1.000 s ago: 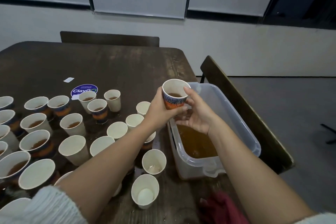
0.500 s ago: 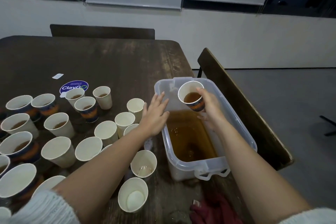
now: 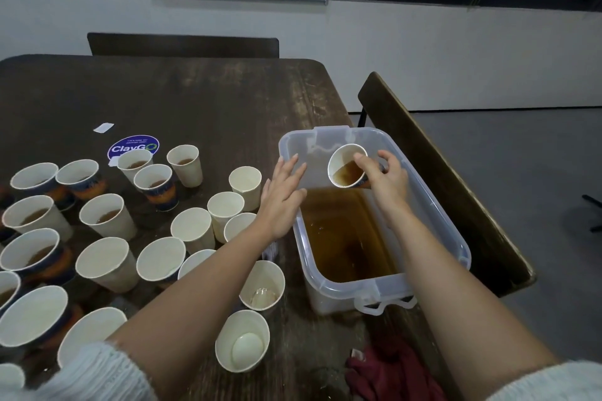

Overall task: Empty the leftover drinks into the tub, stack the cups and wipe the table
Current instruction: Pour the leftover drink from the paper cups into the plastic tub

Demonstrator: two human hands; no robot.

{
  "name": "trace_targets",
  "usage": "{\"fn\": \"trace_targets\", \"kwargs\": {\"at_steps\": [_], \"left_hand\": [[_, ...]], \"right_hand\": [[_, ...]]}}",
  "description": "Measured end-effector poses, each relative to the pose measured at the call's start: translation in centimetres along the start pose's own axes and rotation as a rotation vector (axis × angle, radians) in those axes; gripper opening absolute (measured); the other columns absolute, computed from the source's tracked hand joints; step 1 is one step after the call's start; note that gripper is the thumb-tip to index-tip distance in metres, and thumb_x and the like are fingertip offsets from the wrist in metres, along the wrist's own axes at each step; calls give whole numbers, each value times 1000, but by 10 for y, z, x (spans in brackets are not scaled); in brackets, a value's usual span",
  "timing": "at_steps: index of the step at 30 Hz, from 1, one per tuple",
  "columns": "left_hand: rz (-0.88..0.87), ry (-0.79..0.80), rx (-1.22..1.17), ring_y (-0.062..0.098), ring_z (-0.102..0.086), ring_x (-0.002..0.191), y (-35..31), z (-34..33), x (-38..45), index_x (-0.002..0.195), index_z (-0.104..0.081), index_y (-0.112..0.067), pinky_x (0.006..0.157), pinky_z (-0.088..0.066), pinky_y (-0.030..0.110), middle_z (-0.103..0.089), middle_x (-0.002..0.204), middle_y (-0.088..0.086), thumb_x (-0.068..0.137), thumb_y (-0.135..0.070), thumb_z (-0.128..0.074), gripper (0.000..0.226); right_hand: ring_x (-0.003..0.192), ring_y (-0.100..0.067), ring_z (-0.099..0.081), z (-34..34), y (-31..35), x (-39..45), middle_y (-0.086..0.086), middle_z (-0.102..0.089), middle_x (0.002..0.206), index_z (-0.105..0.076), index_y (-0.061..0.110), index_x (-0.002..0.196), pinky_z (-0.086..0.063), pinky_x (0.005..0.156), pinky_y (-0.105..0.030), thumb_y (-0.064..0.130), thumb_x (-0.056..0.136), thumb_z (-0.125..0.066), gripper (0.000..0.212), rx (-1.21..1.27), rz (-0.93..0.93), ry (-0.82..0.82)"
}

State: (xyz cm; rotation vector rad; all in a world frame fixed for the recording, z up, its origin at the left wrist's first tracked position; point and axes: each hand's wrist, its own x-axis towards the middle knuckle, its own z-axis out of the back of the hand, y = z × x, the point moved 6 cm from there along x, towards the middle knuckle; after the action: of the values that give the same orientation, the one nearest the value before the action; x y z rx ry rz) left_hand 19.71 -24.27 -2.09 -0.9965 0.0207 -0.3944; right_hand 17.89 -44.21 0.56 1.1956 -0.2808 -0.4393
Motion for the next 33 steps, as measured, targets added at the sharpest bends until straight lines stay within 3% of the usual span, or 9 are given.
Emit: {"fn": "trace_targets", "kwargs": {"at_steps": [13, 33], "left_hand": [[7, -16, -17, 9, 6, 148, 2, -2, 1, 150, -26, -25, 120, 2, 51, -8, 161, -9, 87, -40, -25, 64], [9, -28, -45, 9, 6, 148, 5, -4, 2, 150, -26, -25, 120, 3, 49, -8, 161, -9, 87, -39, -25, 64]], "right_hand": [[137, -29, -33, -1, 2, 2, -10, -32, 150, -31, 26, 149, -37, 107, -45, 55, 83, -67, 81, -196, 92, -47], [135, -29, -34, -2, 1, 4, -10, -32, 149, -30, 28, 149, -40, 107, -46, 58, 81, -67, 83, -238, 139, -66]]}}
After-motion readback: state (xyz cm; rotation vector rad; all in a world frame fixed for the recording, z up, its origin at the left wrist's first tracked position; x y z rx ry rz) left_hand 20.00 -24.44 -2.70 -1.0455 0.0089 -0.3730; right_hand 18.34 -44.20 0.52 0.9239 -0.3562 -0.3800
